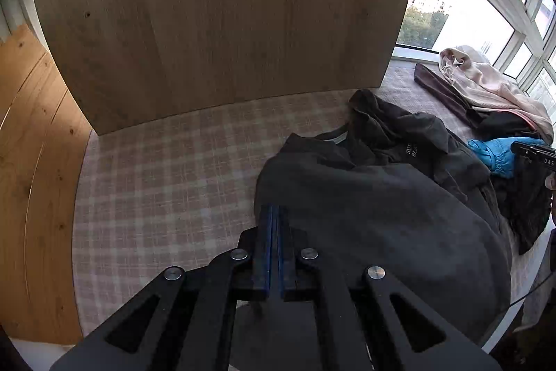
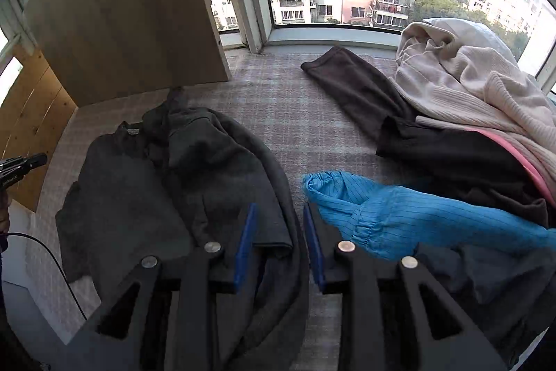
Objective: Fold clothes
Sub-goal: 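Lay the grey t-shirt flat on the mat and open both grippers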
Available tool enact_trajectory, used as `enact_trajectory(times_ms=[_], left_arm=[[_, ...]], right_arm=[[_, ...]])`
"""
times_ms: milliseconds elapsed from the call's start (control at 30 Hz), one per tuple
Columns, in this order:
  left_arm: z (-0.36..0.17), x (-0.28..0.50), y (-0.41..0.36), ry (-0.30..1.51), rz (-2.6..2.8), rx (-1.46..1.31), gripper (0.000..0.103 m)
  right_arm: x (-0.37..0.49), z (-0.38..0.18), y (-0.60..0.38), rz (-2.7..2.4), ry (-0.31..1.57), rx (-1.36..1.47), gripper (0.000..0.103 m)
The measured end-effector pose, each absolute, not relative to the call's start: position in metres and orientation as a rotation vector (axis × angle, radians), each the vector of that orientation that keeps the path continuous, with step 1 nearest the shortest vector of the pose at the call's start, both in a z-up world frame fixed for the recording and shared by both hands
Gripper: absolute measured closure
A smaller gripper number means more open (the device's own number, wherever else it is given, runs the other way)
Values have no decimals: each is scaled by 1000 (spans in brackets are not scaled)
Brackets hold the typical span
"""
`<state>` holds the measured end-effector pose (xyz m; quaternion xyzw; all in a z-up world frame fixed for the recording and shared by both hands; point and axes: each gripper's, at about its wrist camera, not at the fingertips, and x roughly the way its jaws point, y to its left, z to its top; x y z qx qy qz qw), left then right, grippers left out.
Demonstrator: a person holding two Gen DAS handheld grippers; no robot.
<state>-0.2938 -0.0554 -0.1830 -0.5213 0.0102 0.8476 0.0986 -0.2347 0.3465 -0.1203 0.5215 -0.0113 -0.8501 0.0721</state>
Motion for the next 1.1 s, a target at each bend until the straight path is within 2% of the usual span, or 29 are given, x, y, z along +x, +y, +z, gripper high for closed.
enact_trajectory(times_ms=[33, 67, 200, 300, 400, 500, 567, 600, 633, 867, 1033, 1100], left_arm=[[-190, -293, -55, 24, 2495, -1556, 100], [-196, -293, -54, 18, 2483, -1569, 100], [-216, -309, -53, 15, 2481, -1628, 99], [-230, -322, -55, -2, 2472, -1663, 97], [-245, -335, -52, 18, 2461, -1700, 89], [-260, -347, -51, 17, 2444, -1743, 88], [-270, -351, -55, -20, 2430, -1774, 90], [-270, -351, -56, -22, 2434, -1771, 99], [-270, -350, -56, -22, 2440, -1765, 103], [-256, -345, -66, -4, 2490, -1719, 103], [-247, -336, -74, -29, 2479, -1706, 103], [-244, -327, -78, -33, 2467, -1710, 103]], right_arm=[[-239, -123, 332, -2539, 16, 1550, 52], [-245, -128, 317, -2511, 80, 1528, 51], [-279, -153, 264, -2431, 299, 1509, 51], [-301, -168, 245, -2398, 335, 1529, 51], [-319, -181, 230, -2370, 385, 1546, 51], [-326, -191, 225, -2333, 459, 1564, 54], [-330, -193, 231, -2320, 455, 1570, 83], [-334, -191, 237, -2329, 434, 1578, 93], [-337, -188, 244, -2340, 411, 1583, 93], [-379, -133, 318, -2667, 214, 1477, 93], [-397, -148, 340, -2649, 205, 1655, 92], [-384, -141, 344, -2681, 192, 1617, 86]])
